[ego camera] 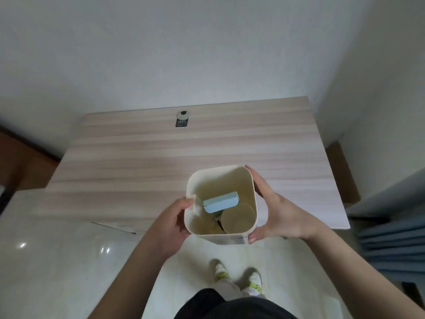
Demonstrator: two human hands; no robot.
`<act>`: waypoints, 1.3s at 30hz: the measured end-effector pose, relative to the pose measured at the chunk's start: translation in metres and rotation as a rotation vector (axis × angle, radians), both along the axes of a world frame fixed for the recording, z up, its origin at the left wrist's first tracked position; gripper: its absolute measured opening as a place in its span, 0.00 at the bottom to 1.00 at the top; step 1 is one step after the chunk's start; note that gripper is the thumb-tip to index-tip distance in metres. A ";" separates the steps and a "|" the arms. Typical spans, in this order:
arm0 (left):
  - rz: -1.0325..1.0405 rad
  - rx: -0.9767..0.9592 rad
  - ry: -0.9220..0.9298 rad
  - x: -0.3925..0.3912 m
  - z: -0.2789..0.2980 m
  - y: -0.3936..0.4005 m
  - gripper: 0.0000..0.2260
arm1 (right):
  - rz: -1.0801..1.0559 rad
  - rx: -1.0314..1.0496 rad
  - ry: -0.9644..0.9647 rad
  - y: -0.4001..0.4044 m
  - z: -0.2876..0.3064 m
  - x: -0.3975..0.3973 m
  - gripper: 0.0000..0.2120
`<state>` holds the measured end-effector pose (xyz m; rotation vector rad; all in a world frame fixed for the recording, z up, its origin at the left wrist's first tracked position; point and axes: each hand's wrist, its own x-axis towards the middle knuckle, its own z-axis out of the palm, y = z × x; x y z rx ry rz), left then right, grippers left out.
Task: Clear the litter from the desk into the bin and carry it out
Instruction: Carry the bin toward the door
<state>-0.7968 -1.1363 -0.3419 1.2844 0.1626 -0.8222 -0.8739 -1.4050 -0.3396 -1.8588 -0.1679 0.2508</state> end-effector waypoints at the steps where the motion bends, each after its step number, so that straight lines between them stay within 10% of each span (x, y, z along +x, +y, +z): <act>1: -0.007 0.012 -0.023 -0.003 0.002 0.003 0.22 | 0.026 0.001 -0.002 0.002 0.001 0.003 0.64; 11: -0.186 0.548 -0.626 -0.017 0.019 0.039 0.16 | 0.069 0.114 -0.034 0.033 0.001 0.028 0.59; 17: -0.076 0.294 -0.483 -0.045 0.012 0.091 0.39 | 0.117 0.114 -0.020 0.074 0.005 0.034 0.56; 26: 0.344 0.387 -0.622 -0.104 -0.008 0.167 0.32 | 0.253 0.075 -0.063 0.176 0.024 0.014 0.59; 39: 0.664 0.451 -0.574 -0.225 0.015 0.349 0.29 | 0.375 0.107 -0.017 0.369 0.023 -0.030 0.32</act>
